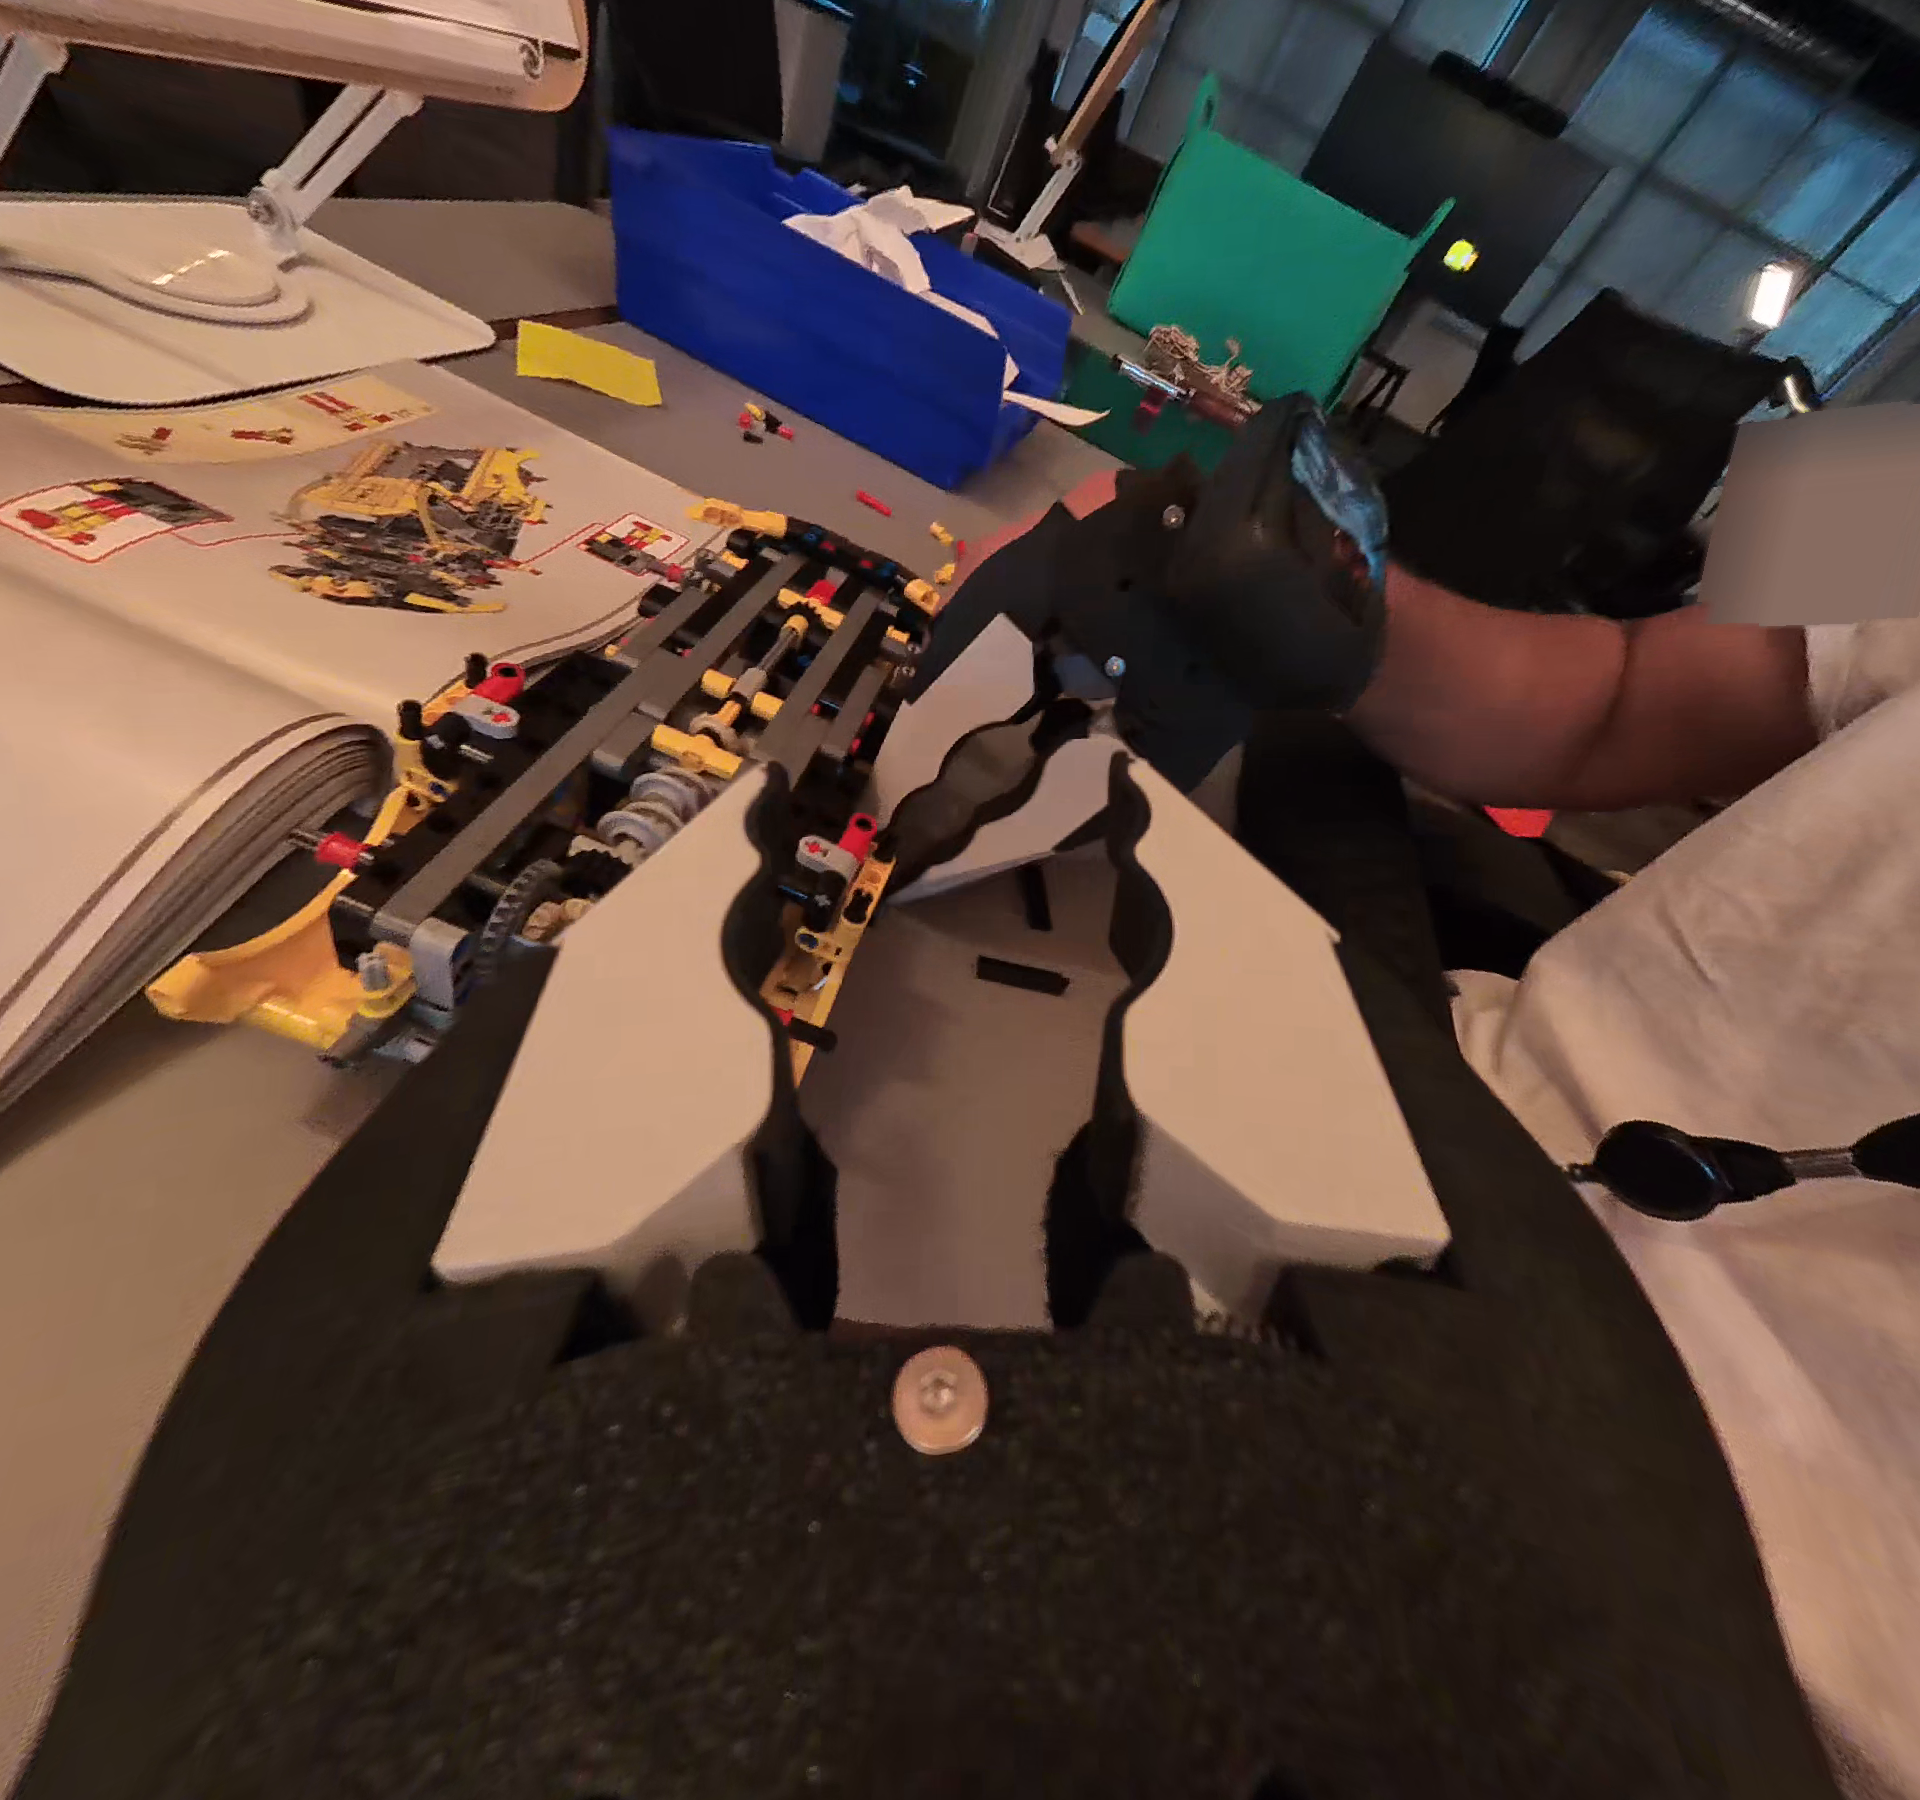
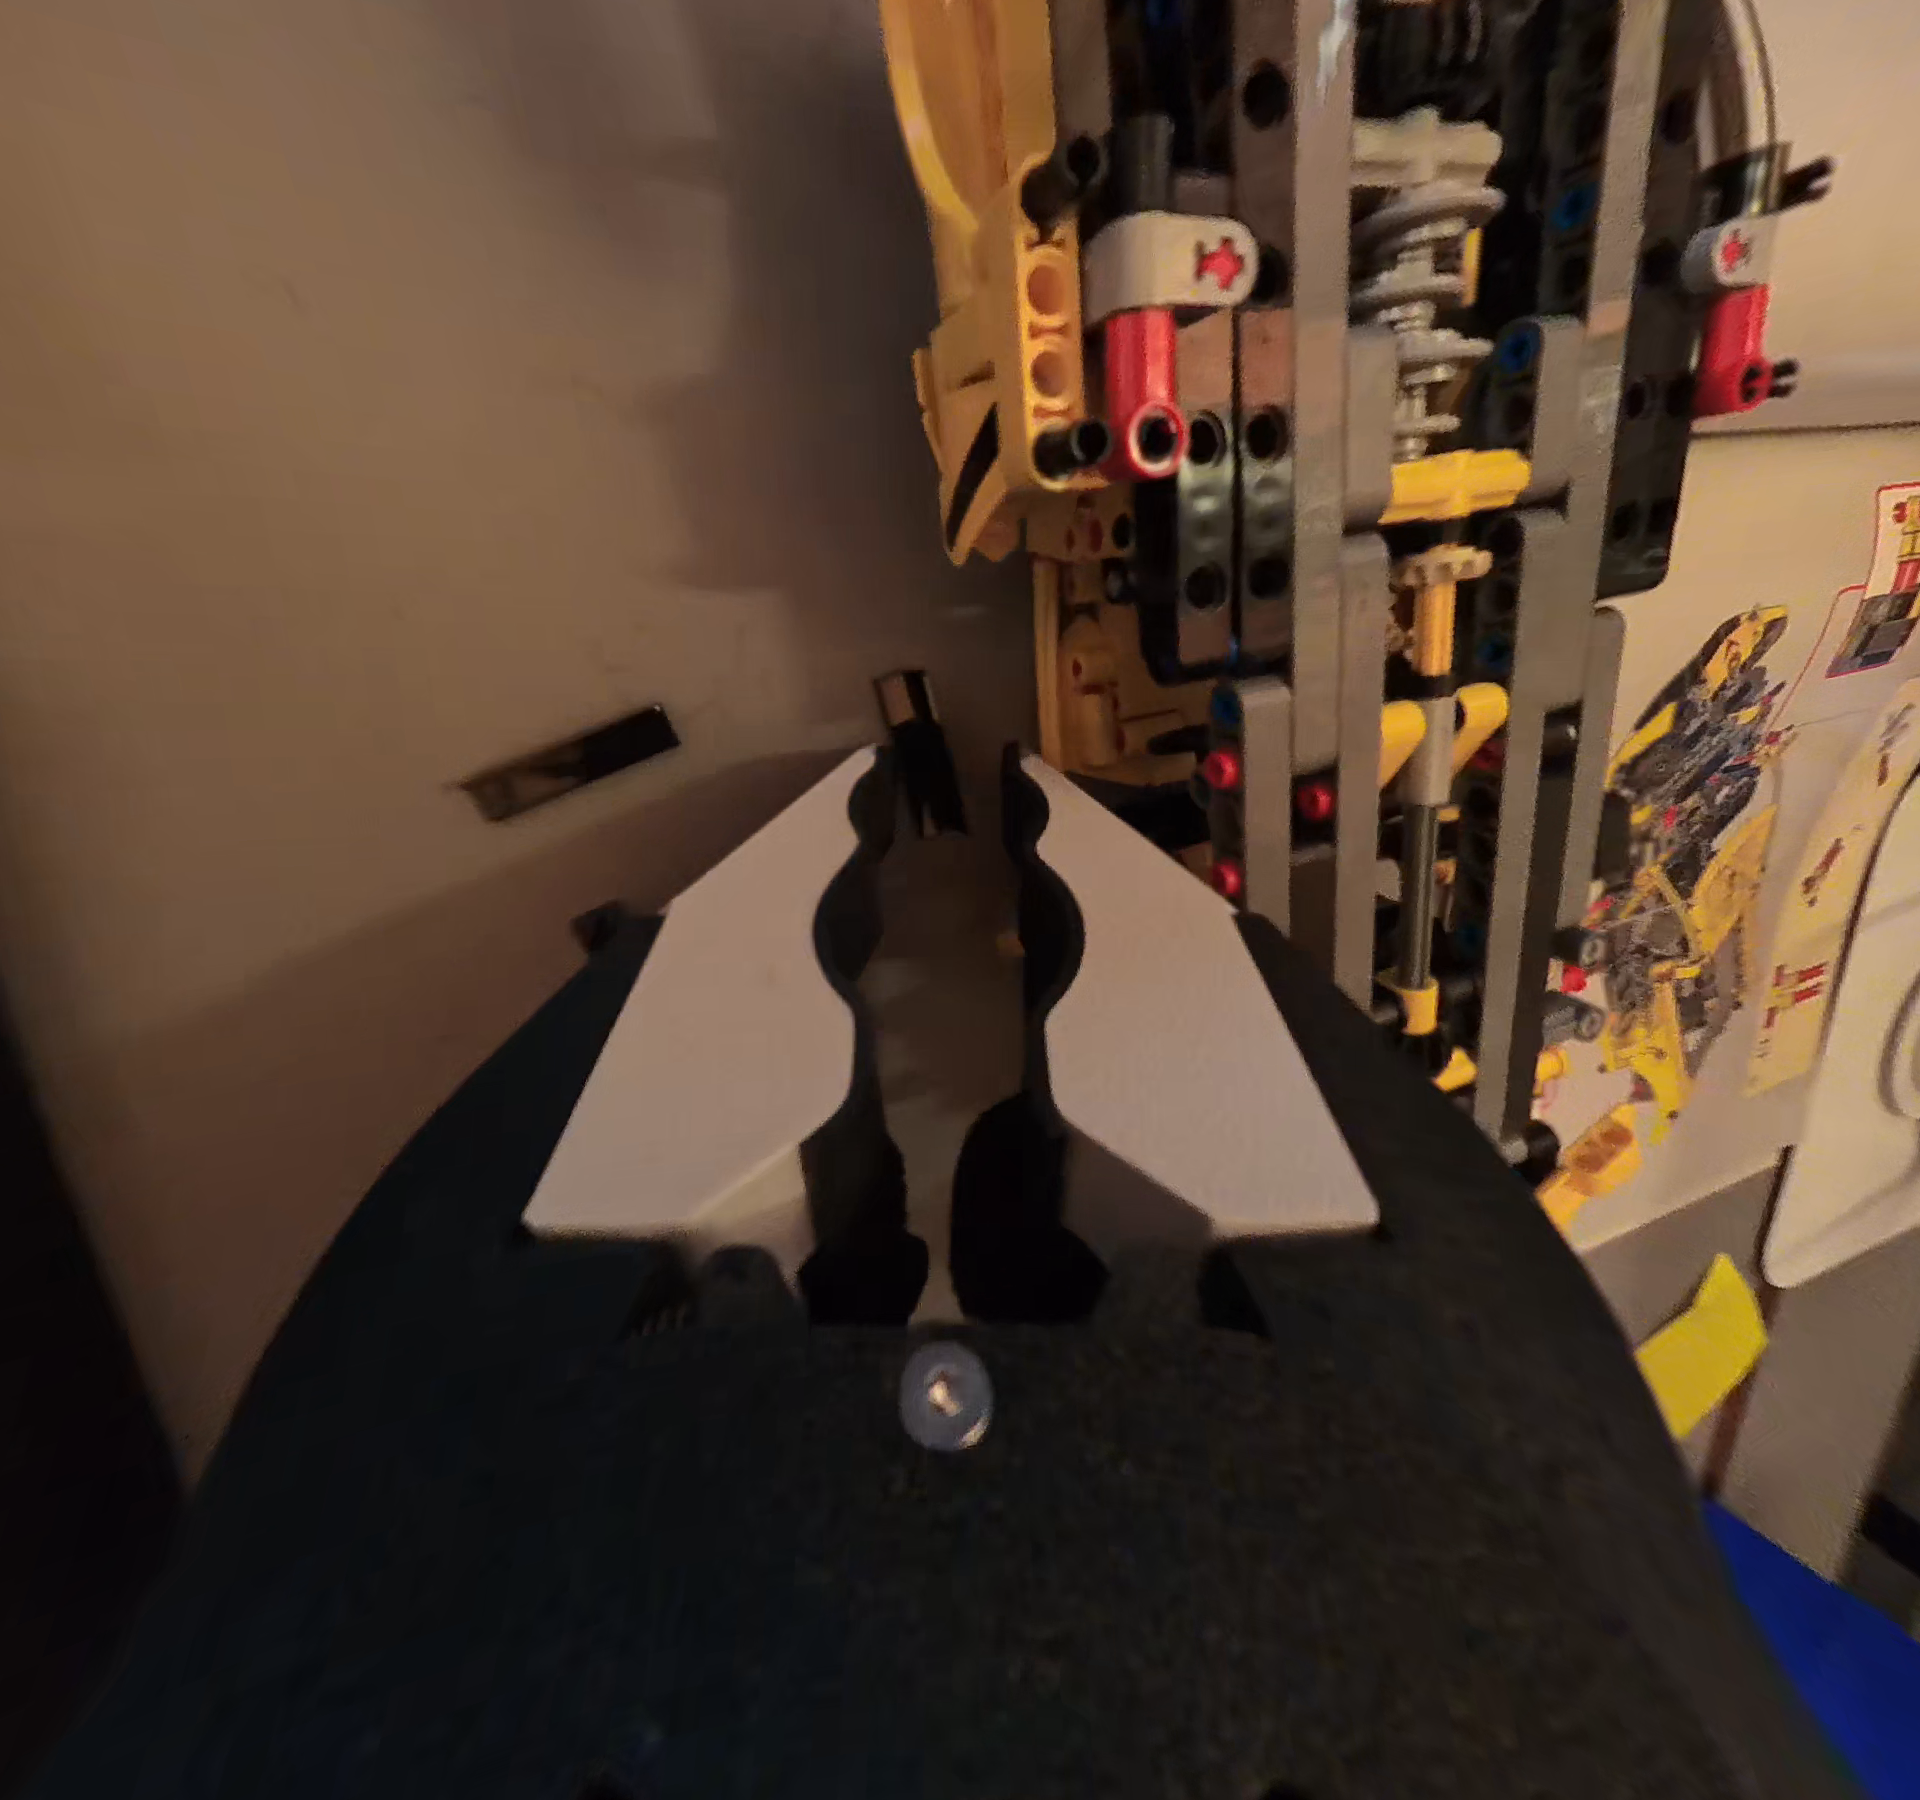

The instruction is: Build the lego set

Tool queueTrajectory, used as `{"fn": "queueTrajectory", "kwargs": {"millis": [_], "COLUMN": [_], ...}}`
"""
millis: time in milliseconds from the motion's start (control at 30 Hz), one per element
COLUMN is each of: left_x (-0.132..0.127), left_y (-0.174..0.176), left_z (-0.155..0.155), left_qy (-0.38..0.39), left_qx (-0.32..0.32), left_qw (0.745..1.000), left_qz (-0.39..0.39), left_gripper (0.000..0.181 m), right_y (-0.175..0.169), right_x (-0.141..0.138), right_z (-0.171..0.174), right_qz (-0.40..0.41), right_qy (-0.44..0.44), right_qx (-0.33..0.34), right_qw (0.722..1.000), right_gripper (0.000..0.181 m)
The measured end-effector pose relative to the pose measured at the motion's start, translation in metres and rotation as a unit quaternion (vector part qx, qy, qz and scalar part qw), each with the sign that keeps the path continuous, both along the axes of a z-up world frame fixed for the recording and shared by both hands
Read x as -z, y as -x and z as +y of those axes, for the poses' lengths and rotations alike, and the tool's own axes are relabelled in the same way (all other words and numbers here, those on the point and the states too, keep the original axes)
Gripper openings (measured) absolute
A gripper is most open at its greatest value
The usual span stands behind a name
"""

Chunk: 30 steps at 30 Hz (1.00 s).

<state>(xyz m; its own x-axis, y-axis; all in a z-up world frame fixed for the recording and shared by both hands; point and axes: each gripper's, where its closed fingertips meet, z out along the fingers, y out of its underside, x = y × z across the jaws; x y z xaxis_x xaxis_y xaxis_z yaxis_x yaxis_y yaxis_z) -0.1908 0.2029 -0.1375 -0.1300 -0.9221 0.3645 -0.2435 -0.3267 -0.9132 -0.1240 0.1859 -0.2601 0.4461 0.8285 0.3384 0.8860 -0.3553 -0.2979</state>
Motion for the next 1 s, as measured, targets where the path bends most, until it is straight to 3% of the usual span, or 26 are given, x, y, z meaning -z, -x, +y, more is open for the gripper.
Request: {"fn": "queueTrajectory", "kwargs": {"millis": [200, 333, 467, 567, 633, 700, 767, 900, 1000], "left_x": [0.004, 0.017, 0.026, 0.016, -0.008, -0.031, -0.044, -0.039, -0.052], "left_y": [0.001, 0.000, -0.012, -0.025, -0.030, -0.030, -0.026, -0.038, -0.042], "left_z": [0.000, -0.008, -0.041, -0.067, -0.084, -0.101, -0.117, -0.115, -0.116], "left_qy": [-0.018, -0.060, -0.092, -0.091, -0.019, 0.070, 0.089, -0.039, -0.068], "left_qx": [-0.012, -0.045, -0.035, -0.016, 0.023, 0.092, 0.150, 0.105, 0.093], "left_qw": [1.000, 0.996, 0.994, 0.996, 0.998, 0.987, 0.974, 0.984, 0.982], "left_qz": [0.012, 0.048, 0.055, 0.012, -0.055, -0.108, -0.143, -0.137, -0.148], "left_gripper": [0.061, 0.060, 0.053, 0.046, 0.041, 0.041, 0.041, 0.039, 0.031], "right_y": [-0.003, 0.009, 0.031, 0.041, 0.038, 0.038, 0.037, 0.031, 0.030], "right_x": [-0.007, -0.043, -0.102, -0.156, -0.175, -0.175, -0.180, -0.193, -0.196], "right_z": [0.007, -0.004, -0.026, -0.050, -0.064, -0.071, -0.076, -0.086, -0.089], "right_qz": [-0.038, 0.113, 0.351, 0.506, 0.534, 0.526, 0.536, 0.598, 0.631], "right_qy": [-0.052, -0.086, -0.141, -0.225, -0.297, -0.322, -0.339, -0.327, -0.307], "right_qx": [-0.021, 0.004, 0.001, -0.054, -0.084, -0.097, -0.107, -0.121, -0.124], "right_qw": [0.998, 0.990, 0.926, 0.831, 0.787, 0.781, 0.765, 0.721, 0.701], "right_gripper": [0.000, 0.000, 0.000, 0.000, 0.000, 0.000, 0.000, 0.000, 0.000]}}
